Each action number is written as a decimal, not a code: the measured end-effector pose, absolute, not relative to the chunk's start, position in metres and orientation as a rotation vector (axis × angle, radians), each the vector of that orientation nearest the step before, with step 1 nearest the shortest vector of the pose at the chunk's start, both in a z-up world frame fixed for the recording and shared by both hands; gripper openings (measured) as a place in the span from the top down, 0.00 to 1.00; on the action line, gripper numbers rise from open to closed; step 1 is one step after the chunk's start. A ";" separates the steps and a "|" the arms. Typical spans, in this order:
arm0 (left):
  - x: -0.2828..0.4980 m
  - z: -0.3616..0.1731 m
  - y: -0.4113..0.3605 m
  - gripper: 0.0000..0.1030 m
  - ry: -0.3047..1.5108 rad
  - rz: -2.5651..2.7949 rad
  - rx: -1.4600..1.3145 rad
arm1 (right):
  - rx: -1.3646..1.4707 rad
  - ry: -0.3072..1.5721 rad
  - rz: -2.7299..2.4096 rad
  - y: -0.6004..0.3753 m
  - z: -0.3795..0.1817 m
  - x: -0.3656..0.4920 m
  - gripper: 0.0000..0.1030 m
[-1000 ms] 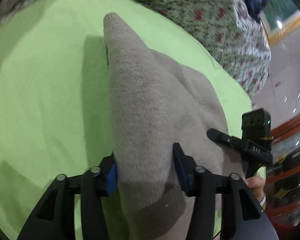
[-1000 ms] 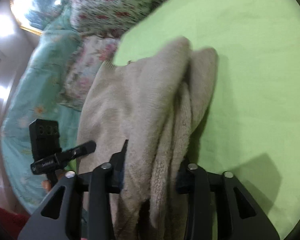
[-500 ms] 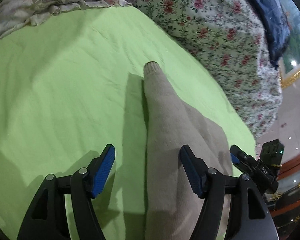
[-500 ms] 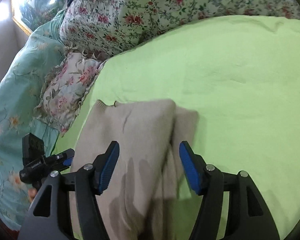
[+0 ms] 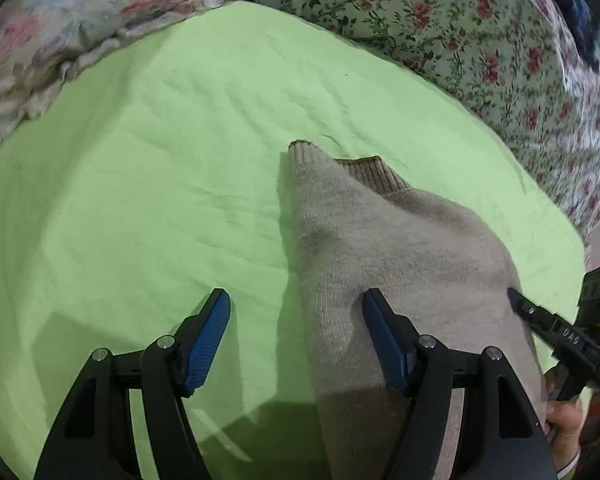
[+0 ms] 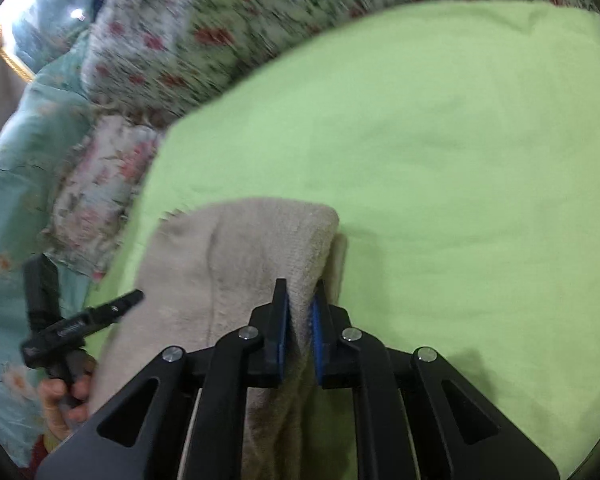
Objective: Fold small clothes
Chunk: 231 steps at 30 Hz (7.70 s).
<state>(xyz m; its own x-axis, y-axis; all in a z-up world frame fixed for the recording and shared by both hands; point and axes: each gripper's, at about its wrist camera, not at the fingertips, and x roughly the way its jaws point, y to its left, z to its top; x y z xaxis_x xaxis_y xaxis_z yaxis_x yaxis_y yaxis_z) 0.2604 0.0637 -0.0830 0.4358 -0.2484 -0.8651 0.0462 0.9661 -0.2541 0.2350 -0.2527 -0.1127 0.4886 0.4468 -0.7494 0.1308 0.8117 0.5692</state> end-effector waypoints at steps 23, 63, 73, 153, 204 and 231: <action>-0.014 -0.067 0.059 0.31 0.920 -0.293 -0.035 | 0.610 1.037 0.348 -0.235 -0.053 0.055 0.49; 0.003 -0.052 0.073 0.87 1.014 -0.435 -0.135 | 0.628 1.008 0.187 -0.268 -0.054 0.040 0.67; 0.038 -0.051 0.031 0.67 0.977 -0.549 -0.115 | 0.780 1.014 0.256 -0.266 -0.079 0.168 0.60; 0.000 -0.069 0.060 0.30 1.102 -0.288 -0.054 | 0.354 1.135 0.163 -0.198 -0.037 -0.025 0.50; 0.020 -0.034 0.031 0.04 1.015 -0.191 0.155 | 0.199 1.130 0.271 -0.160 -0.015 0.017 0.15; 0.049 -0.023 0.027 0.04 0.996 -0.158 0.149 | 0.259 1.137 0.275 -0.171 -0.019 0.059 0.15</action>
